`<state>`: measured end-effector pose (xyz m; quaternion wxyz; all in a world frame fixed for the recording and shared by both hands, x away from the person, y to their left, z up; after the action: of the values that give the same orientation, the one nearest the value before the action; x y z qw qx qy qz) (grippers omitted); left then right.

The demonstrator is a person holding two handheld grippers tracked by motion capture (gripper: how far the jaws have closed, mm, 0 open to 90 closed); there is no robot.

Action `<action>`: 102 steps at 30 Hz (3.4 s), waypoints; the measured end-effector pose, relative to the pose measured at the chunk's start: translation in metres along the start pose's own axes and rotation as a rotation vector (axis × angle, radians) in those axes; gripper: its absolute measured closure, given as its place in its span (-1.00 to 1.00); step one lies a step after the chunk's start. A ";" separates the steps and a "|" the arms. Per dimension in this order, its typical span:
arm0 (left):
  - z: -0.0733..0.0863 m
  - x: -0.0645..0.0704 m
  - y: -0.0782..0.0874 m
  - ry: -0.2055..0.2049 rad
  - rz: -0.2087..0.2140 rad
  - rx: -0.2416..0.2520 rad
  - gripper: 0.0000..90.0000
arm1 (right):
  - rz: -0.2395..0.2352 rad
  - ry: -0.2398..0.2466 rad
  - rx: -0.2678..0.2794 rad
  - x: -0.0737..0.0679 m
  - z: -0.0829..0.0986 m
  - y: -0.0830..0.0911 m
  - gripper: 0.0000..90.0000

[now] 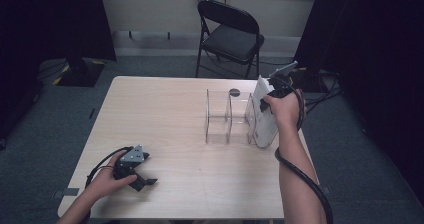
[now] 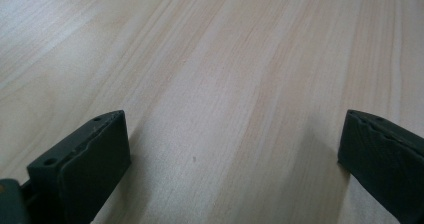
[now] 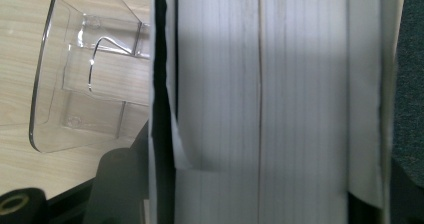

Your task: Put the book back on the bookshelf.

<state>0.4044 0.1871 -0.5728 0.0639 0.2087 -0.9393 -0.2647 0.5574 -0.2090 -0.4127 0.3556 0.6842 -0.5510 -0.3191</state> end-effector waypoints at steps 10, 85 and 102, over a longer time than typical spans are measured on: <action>0.000 0.000 0.000 0.000 0.000 0.000 -1.00 | -0.015 -0.006 0.002 -0.002 0.003 0.006 -0.20; -0.001 -0.001 -0.001 -0.003 0.002 -0.002 -1.00 | -0.117 0.014 0.048 0.002 0.057 0.045 -0.37; -0.001 -0.001 -0.001 -0.002 0.000 -0.004 -1.00 | -0.151 0.019 0.065 0.001 0.073 0.051 -0.39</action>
<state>0.4060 0.1861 -0.5728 0.0634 0.2083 -0.9389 -0.2667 0.4703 -0.2274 -0.4099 0.3135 0.7379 -0.5045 -0.3206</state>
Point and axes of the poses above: each handheld gripper's, and its own axes: y roughly backward along the jaws, z roughly out of its underside, x roughly to its right, the point moved 10 cm from there along -y, roughly forward along the jaws, and after that the axes turned 13 degrees about x, right-handed, at the moved point
